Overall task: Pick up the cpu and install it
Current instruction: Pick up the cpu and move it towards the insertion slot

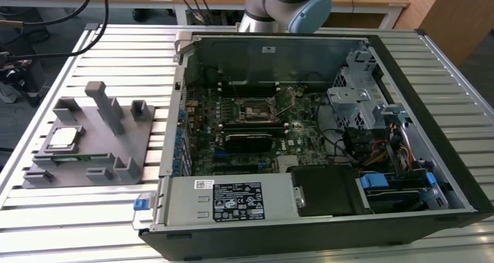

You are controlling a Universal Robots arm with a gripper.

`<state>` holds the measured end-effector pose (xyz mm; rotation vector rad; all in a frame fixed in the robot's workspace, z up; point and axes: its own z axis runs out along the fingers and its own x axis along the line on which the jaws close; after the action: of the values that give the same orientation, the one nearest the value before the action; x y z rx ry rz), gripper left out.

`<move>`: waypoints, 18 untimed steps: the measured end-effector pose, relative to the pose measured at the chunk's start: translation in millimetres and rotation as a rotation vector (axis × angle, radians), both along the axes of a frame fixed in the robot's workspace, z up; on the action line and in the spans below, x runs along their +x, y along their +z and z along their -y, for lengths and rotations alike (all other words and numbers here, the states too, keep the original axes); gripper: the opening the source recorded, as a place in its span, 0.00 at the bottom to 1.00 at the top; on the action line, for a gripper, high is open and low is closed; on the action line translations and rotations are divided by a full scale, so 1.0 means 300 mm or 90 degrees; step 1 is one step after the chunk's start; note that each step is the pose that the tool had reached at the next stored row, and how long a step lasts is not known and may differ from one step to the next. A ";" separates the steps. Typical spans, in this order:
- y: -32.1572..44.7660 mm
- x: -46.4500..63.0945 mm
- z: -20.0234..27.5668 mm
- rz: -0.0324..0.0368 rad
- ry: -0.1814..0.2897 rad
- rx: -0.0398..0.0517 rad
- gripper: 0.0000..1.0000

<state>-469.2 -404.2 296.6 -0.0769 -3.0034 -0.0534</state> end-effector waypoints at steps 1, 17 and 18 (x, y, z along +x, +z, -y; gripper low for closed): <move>-0.001 -0.001 0.003 0.0011 0.000 -0.0003 0.70; -0.032 -0.021 0.011 0.0980 0.003 -0.0010 0.70; -0.038 -0.021 0.011 0.0980 0.003 -0.0010 0.70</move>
<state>-475.4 -407.6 285.2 -0.0683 -3.1574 -0.0590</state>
